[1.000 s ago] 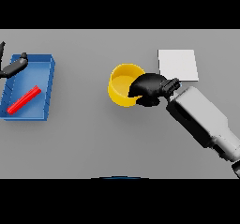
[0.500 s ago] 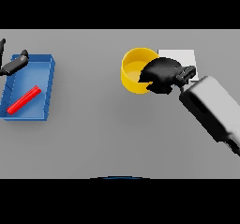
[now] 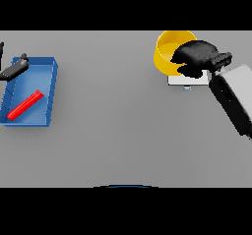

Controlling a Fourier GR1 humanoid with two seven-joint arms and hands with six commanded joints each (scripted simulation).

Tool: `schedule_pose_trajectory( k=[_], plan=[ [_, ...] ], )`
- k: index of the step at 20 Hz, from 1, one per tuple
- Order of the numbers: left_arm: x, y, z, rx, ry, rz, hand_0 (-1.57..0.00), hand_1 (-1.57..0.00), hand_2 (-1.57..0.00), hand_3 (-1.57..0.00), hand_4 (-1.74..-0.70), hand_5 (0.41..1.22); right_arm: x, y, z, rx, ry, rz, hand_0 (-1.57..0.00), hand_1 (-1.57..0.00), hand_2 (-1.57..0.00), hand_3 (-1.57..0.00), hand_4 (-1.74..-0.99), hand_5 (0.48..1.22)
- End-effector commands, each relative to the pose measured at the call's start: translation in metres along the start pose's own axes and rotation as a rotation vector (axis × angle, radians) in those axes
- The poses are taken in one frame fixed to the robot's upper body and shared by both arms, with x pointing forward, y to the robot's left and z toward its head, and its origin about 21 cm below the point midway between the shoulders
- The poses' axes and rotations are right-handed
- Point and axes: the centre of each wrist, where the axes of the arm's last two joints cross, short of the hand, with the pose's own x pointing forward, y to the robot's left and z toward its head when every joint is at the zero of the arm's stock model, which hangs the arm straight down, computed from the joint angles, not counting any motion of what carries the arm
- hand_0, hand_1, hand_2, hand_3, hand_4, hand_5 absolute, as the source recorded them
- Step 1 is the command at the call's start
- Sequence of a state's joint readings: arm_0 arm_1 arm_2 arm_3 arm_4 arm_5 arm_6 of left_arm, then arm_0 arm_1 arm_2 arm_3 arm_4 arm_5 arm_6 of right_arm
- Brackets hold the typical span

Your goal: Pick up the red beaker and tilt it to pour out 1 green nut into yellow bowl. Pick up the yellow bowl and place it on the metallic measuring scale.

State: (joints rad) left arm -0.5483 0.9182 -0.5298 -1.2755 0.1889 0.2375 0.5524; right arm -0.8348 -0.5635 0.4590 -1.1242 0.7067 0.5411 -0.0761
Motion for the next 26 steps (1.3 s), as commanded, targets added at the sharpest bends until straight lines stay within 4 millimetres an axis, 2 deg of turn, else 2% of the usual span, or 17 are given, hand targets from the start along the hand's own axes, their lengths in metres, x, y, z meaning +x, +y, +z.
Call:
schedule_pose_trajectory(
  k=[1,5,9,11,15,16,21,23,24,25,26],
  plan=[
    [0.0,0.0,0.003,-0.003,-0.001,0.002,0.0,0.0,0.0,0.0,-0.82,0.759,-0.009,0.001,0.0,-0.001,0.007,-0.012,-1.57,-1.57,-1.57,-1.2,-1.72,1.221],
    [-0.002,0.003,0.002,0.005,0.013,-0.002,0.0,0.0,0.0,0.0,-0.83,0.774,-0.037,0.006,-0.004,-0.012,0.085,-0.05,-1.57,-1.57,-1.57,-1.17,-1.72,1.221],
    [0.0,0.006,0.004,0.004,0.023,0.003,0.0,0.0,0.0,0.0,-0.82,0.759,-0.055,0.023,-0.013,0.003,0.145,-0.084,-1.57,-1.57,-1.57,-1.25,-1.722,1.221],
    [-0.001,0.005,0.003,-0.003,0.034,0.006,0.0,0.0,0.0,0.0,-0.81,0.757,-0.059,0.031,-0.019,0.004,0.151,-0.087,-1.57,-1.57,-1.57,-1.36,-1.724,1.221],
    [-0.007,0.001,0.0,-0.011,0.027,-0.01,0.0,0.0,0.0,0.0,-0.8,0.737,-0.063,0.046,-0.033,0.011,0.179,-0.106,-1.57,-1.55,-1.57,-1.46,-1.726,1.221],
    [-0.002,0.001,0.001,-0.011,0.021,-0.008,0.0,0.0,0.0,0.0,-0.8,0.733,-0.062,0.049,-0.035,0.016,0.18,-0.112,-1.57,-1.52,-1.56,-1.48,-1.727,1.221],
    [0.0,0.005,0.001,0.003,0.02,-0.001,0.0,0.0,0.0,0.0,-0.81,0.734,-0.069,0.057,-0.038,0.021,0.19,-0.125,-1.55,-1.42,-1.57,-1.48,-1.721,1.221],
    [-0.002,0.0,0.001,-0.002,0.014,-0.002,0.0,0.0,0.0,0.0,-0.81,0.74,-0.068,0.056,-0.04,0.035,0.184,-0.139,-1.54,-1.41,-1.57,-1.17,-1.728,1.221],
    [0.001,0.001,-0.001,-0.008,0.024,0.002,0.0,0.0,0.0,0.0,-0.81,0.745,-0.07,0.055,-0.039,0.041,0.182,-0.154,-1.54,-1.44,-1.5,-1.02,-1.659,1.221],
    [0.002,-0.001,-0.002,-0.015,0.028,0.003,0.0,0.0,0.0,0.0,-0.81,0.745,-0.07,0.057,-0.04,0.048,0.202,-0.166,-1.52,-1.35,-1.35,-0.91,-1.596,1.134],
    [0.002,-0.003,-0.002,-0.013,0.027,0.001,0.0,0.0,0.0,0.0,-0.81,0.744,-0.069,0.056,-0.041,0.051,0.201,-0.178,-1.22,-1.08,-1.13,-0.82,-1.548,1.053]
  ],
)
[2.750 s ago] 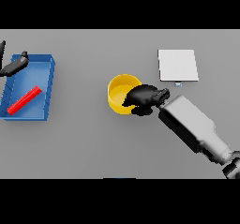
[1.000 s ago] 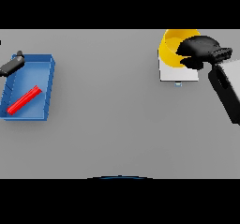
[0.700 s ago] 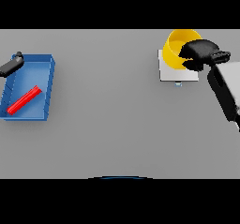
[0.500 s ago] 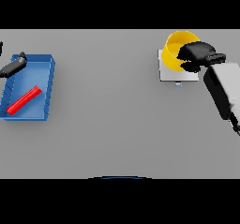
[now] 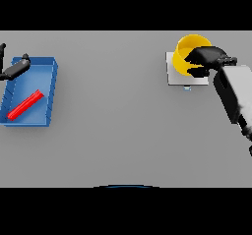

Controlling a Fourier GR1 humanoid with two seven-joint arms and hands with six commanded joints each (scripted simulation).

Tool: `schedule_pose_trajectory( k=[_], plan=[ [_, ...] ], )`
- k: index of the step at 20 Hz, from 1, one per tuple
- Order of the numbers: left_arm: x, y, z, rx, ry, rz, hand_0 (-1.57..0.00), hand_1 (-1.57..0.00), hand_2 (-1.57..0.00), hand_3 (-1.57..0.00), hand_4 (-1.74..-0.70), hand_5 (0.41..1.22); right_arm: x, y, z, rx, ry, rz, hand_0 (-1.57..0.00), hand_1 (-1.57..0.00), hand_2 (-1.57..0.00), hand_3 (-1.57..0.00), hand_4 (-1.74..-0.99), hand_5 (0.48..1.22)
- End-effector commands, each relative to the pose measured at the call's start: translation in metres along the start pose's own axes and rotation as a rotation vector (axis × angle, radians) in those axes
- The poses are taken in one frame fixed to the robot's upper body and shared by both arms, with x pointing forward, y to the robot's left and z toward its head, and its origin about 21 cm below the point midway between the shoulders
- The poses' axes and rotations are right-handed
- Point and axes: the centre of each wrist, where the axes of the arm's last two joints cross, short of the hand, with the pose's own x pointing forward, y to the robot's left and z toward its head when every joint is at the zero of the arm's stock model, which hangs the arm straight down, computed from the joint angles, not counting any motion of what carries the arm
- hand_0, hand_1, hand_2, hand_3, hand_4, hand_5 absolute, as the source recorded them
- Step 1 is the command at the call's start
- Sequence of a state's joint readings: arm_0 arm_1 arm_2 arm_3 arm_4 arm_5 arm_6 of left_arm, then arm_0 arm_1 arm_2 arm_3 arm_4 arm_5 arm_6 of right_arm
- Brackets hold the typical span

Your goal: Pick up the red beaker and tilt it to pour out 1 green nut into yellow bowl. Pick up the yellow bowl and place it on the metallic measuring scale.

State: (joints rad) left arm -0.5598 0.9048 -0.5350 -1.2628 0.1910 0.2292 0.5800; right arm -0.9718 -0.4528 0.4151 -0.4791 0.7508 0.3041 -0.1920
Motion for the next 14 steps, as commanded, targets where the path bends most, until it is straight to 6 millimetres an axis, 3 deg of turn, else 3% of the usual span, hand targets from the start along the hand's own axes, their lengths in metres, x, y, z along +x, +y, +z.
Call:
schedule_pose_trajectory(
  k=[1,3,6,9,14],
  plan=[
    [-0.002,0.002,-0.001,0.002,0.006,-0.001,0.0,0.0,0.0,0.0,-0.81,0.744,-0.002,0.0,0.0,0.006,-0.009,-0.005,-0.98,-0.87,-0.95,-0.76,-1.504,0.983],
    [-0.002,0.002,-0.003,0.007,0.007,-0.01,0.0,0.0,0.0,0.0,-0.81,0.742,-0.006,-0.002,0.001,0.022,0.0,-0.004,-0.62,-0.55,-0.69,-0.67,-1.444,0.887],
    [0.003,0.003,-0.006,0.005,0.0,-0.003,0.0,0.0,0.0,0.0,-0.81,0.739,-0.005,-0.002,-0.001,0.033,-0.013,-0.001,-0.32,-0.28,-0.45,-0.57,-1.397,0.799],
    [0.0,0.005,-0.005,0.005,0.005,0.006,0.0,0.0,0.0,0.0,-0.81,0.736,-0.001,-0.001,-0.004,0.055,-0.035,0.017,-0.16,-0.14,-0.29,-0.47,-1.356,0.755],
    [0.003,0.003,-0.006,0.007,0.0,0.004,0.0,0.0,0.0,0.0,-0.82,0.734,0.001,-0.001,-0.008,0.072,-0.025,0.031,-0.05,-0.05,-0.12,-0.35,-1.308,0.733]
  ],
)
